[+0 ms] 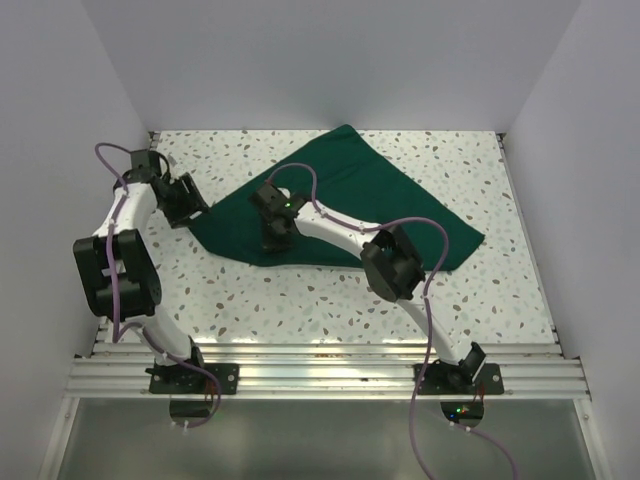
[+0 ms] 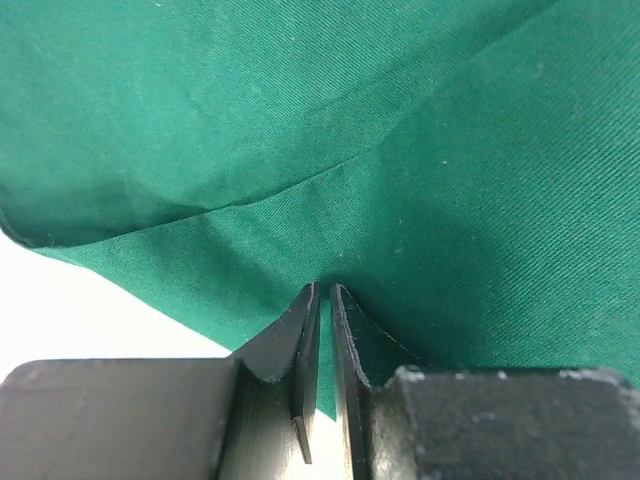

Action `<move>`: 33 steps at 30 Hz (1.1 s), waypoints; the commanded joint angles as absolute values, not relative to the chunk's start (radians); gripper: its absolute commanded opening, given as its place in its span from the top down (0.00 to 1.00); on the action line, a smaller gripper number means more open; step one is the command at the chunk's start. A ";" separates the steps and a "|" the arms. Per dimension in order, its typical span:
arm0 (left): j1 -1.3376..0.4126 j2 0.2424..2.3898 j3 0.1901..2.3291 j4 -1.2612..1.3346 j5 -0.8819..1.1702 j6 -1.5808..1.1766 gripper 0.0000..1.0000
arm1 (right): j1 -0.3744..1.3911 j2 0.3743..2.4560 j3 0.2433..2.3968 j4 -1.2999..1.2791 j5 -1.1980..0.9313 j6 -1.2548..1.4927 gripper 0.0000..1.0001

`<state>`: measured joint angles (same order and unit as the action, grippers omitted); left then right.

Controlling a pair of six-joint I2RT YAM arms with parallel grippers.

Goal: Prepare the surgical pack

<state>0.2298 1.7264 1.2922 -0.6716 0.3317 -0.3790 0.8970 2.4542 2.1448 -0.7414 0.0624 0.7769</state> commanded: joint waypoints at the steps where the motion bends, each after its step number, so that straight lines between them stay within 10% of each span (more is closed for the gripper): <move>1: 0.276 1.762 1.382 -0.661 0.226 -0.371 0.36 | 0.902 2.361 2.215 -0.758 0.091 0.715 0.86; 14: 0.330 1.940 1.397 -0.661 0.247 -0.313 0.38 | 0.827 2.232 2.315 -0.805 0.058 0.644 0.83; 26: 0.330 2.054 1.433 -0.627 0.302 -0.304 0.48 | 0.608 1.938 1.830 -0.741 0.044 0.555 0.82; 33: 0.331 2.074 1.430 -0.615 0.341 -0.307 0.84 | 0.574 1.921 1.769 -0.738 0.019 0.551 0.82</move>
<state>0.3275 2.0449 1.4345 -0.6449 0.3241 -0.3298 0.5777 1.9846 1.7741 -0.7597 0.0357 0.5697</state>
